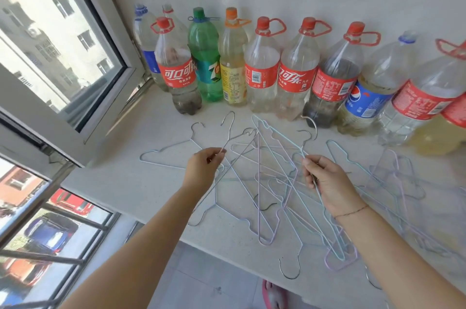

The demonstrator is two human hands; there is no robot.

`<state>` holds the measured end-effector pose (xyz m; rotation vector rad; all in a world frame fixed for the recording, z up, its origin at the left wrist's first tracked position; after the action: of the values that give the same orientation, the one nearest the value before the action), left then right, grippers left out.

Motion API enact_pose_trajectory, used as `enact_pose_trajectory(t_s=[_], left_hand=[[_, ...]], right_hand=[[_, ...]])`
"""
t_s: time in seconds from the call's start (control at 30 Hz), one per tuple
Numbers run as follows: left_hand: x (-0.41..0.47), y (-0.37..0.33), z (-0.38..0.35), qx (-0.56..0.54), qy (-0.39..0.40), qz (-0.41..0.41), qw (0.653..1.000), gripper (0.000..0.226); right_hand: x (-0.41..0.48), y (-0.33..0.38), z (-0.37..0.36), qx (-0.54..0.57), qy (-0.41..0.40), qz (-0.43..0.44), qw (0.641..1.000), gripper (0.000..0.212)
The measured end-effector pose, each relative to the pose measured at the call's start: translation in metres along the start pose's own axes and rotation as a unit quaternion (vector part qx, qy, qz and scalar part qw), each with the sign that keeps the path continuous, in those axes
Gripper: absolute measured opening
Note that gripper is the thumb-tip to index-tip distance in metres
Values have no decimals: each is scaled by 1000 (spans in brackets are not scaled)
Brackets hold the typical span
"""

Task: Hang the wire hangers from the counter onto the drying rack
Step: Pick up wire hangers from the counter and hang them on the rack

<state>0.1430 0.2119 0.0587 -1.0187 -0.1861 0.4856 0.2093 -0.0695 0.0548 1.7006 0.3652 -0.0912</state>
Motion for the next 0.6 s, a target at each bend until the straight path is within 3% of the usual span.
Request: enact_pose_trajectory(t_s=[0.27, 0.47, 0.6], left_hand=[[-22, -27, 46, -9, -6, -43, 999, 16], [-52, -41, 59, 9, 84, -65, 994, 12], [-79, -56, 64, 83, 130, -96, 983, 13]], right_hand=[[-19, 42, -15, -24, 30, 38, 999, 16], [-23, 75, -34, -110, 86, 60, 988, 15], [-23, 84, -57, -169, 136, 46, 975, 13]])
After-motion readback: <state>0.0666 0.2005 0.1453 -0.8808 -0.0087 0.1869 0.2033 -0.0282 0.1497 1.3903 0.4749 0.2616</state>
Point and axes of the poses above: each hand's wrist, its own x-axis towards the middle knuckle, its own z-axis out of the back of the hand, y = z × x, the point moved 9 cm from there along x, towards the middle knuckle
